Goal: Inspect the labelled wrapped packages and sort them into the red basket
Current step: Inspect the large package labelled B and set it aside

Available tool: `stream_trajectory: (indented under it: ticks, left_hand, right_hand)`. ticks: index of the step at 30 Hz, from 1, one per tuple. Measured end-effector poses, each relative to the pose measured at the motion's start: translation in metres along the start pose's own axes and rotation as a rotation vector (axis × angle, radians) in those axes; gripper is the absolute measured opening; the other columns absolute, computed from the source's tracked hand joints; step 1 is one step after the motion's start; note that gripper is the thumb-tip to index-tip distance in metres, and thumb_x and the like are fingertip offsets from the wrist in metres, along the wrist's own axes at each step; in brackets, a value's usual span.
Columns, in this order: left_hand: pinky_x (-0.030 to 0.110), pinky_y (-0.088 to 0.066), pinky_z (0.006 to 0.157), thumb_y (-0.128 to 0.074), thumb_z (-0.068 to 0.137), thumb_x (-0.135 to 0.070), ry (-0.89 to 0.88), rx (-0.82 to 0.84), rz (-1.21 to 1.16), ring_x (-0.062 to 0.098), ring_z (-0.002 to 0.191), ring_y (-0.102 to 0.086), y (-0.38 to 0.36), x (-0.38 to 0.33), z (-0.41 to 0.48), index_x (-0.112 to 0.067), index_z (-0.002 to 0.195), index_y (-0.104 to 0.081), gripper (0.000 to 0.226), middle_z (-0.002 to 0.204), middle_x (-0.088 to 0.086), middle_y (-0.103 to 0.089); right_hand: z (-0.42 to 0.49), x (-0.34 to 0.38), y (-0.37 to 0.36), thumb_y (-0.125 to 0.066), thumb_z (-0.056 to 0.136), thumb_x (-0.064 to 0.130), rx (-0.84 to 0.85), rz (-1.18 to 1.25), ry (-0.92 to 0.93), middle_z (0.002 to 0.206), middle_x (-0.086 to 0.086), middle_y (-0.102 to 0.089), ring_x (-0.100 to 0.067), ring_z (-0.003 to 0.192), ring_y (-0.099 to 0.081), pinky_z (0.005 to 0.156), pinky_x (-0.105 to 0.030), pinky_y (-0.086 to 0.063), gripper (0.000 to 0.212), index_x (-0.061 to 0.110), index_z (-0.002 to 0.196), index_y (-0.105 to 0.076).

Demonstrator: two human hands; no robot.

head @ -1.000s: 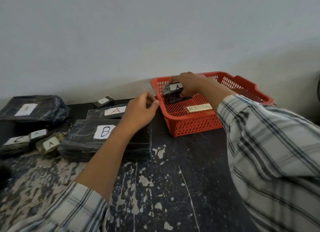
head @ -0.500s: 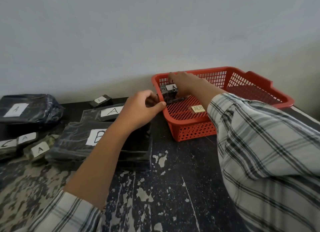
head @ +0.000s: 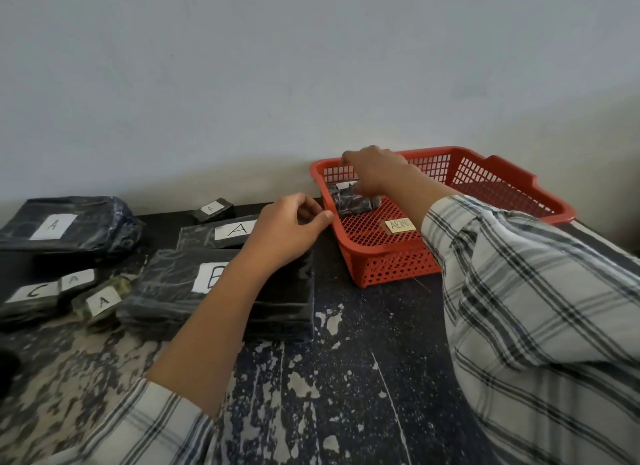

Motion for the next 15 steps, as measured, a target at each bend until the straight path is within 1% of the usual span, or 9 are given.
stream_trajectory:
  ticks: [1,3,6,8,10,11,13,15]
  left_hand:
    - [0.033,-0.053,0.085,-0.068,0.097,-0.038,0.004,-0.002,0.003,0.014,0.093,-0.065,0.004,0.0,-0.002,-0.02,0.099,-0.067,0.019,0.095,-0.005,-0.068]
    - [0.029,-0.05,0.078,-0.068,0.097,-0.035,0.006,-0.021,-0.001,0.014,0.089,-0.065,0.016,0.0,-0.007,-0.018,0.1,-0.068,0.017,0.094,-0.004,-0.069]
    - [0.02,-0.043,0.065,-0.068,0.098,-0.031,0.005,-0.057,-0.024,0.003,0.076,-0.061,0.037,-0.001,-0.019,-0.016,0.101,-0.069,0.015,0.092,-0.004,-0.07]
    - [0.019,-0.043,0.066,-0.068,0.098,-0.029,0.015,-0.079,-0.043,0.004,0.076,-0.06,0.052,0.001,-0.028,-0.016,0.101,-0.07,0.014,0.093,-0.001,-0.071]
    - [0.023,-0.049,0.072,-0.067,0.098,-0.03,0.017,-0.101,-0.046,0.01,0.083,-0.065,0.069,0.004,-0.038,-0.016,0.1,-0.07,0.014,0.095,0.002,-0.072]
    - [0.022,-0.05,0.073,-0.067,0.098,-0.03,0.018,-0.112,-0.044,0.01,0.086,-0.066,0.077,0.006,-0.043,-0.016,0.1,-0.07,0.014,0.096,0.001,-0.073]
    - [0.017,-0.044,0.069,-0.067,0.098,-0.03,0.012,-0.13,-0.025,0.005,0.086,-0.064,0.094,0.011,-0.054,-0.016,0.1,-0.07,0.014,0.095,-0.003,-0.072]
    - [0.014,-0.038,0.065,-0.066,0.098,-0.029,0.0,-0.149,0.016,0.001,0.082,-0.06,0.111,0.016,-0.066,-0.017,0.099,-0.069,0.013,0.092,-0.007,-0.069]
  right_hand:
    - [-0.003,0.004,0.009,-0.064,0.098,0.013,-0.046,-0.002,-0.01,0.133,-0.013,-0.062,-0.033,0.113,-0.065,0.08,-0.038,-0.049,0.052,0.022,0.148,-0.049]
    - [-0.01,0.016,0.028,-0.058,0.1,0.013,-0.137,0.03,-0.025,0.128,-0.011,-0.065,-0.032,0.112,-0.066,0.078,-0.037,-0.045,0.045,0.023,0.143,-0.054]
    - [-0.025,0.044,0.057,-0.054,0.101,0.015,-0.256,0.111,-0.02,0.122,-0.009,-0.068,-0.032,0.11,-0.067,0.078,-0.034,-0.043,0.038,0.024,0.137,-0.059]
    - [-0.036,0.07,0.074,-0.052,0.102,0.016,-0.312,0.165,0.02,0.116,-0.007,-0.069,-0.031,0.104,-0.067,0.074,-0.033,-0.042,0.035,0.023,0.135,-0.06]
    - [-0.048,0.098,0.085,-0.051,0.102,0.018,-0.342,0.209,0.076,0.114,-0.004,-0.071,-0.029,0.101,-0.068,0.073,-0.032,-0.042,0.034,0.023,0.135,-0.06]
    - [-0.054,0.113,0.087,-0.051,0.102,0.02,-0.347,0.231,0.1,0.115,-0.003,-0.072,-0.028,0.101,-0.068,0.073,-0.032,-0.044,0.033,0.024,0.134,-0.06]
    - [-0.064,0.139,0.087,-0.052,0.101,0.024,-0.334,0.286,0.142,0.115,-0.002,-0.072,-0.027,0.102,-0.068,0.077,-0.033,-0.048,0.033,0.026,0.133,-0.06]
    - [-0.073,0.163,0.08,-0.056,0.099,0.026,-0.274,0.348,0.191,0.114,0.001,-0.073,-0.026,0.104,-0.068,0.084,-0.037,-0.054,0.034,0.029,0.132,-0.06]
Point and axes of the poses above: each hand's wrist, its own z-axis towards the middle knuckle, its own y-axis out of the back of the hand, x = y × z, the point moved 7 cm from there along z, towards the middle knuckle
